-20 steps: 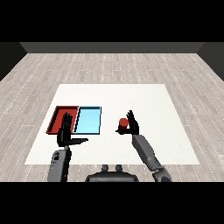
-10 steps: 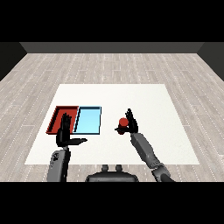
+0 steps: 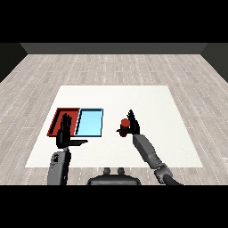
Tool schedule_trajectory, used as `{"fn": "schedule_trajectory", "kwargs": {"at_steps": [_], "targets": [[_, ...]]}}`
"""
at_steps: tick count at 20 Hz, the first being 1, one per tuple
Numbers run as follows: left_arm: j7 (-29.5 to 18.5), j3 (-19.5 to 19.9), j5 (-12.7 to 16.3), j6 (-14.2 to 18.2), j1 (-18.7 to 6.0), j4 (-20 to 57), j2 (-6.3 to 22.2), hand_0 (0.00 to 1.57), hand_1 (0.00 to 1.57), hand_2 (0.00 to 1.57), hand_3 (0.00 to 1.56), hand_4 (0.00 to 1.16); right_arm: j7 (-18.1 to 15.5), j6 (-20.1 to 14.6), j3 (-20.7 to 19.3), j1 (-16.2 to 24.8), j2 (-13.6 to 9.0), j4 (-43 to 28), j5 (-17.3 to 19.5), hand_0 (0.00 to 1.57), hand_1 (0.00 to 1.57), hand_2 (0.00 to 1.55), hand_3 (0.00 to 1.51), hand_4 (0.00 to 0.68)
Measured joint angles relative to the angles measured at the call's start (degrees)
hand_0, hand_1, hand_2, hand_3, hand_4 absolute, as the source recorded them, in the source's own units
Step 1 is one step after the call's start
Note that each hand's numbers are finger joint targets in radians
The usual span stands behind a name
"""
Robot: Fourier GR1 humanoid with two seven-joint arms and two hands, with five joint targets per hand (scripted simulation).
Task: Pick the red can and put it in the red box
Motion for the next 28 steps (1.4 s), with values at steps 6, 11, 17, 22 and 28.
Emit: {"fn": "schedule_trajectory", "kwargs": {"at_steps": [6,11,17,22,28], "targets": [[0.3,-0.4,-0.4,0.6,-0.1,-0.3,-0.4,0.0,0.0,0.0,0.0,0.0,0.7,-1.8,1.1,-0.2,-0.1,0.0,-1.3,1.31,1.31,1.38,1.35,0.301],[1.0,-1.0,-1.0,1.4,-0.4,-1.1,-0.9,0.0,0.0,0.0,0.0,0.0,1.5,-7.8,4.9,0.2,0.1,-1.3,-2.0,1.5,1.5,1.47,1.44,0.667],[1.3,-1.3,-1.2,1.4,0.8,-2.3,-0.8,0.0,0.0,0.0,0.0,0.0,1.2,-9.7,4.2,-1.6,-0.2,0.5,0.7,1.47,1.47,1.45,1.43,0.646],[-0.3,-1.4,-1.8,0.8,0.9,-0.9,-0.5,0.0,0.0,0.0,0.0,0.0,2.7,-11.3,4.7,0.4,-0.6,-4.3,4.4,1.46,1.46,1.45,1.41,0.66],[0.0,-3.0,-2.7,1.3,-0.1,0.6,-1.6,0.0,0.0,0.0,0.0,0.0,4.8,-13.7,5.6,2.3,-0.3,-11.9,6.6,1.43,1.43,1.44,1.4,0.654]]}}
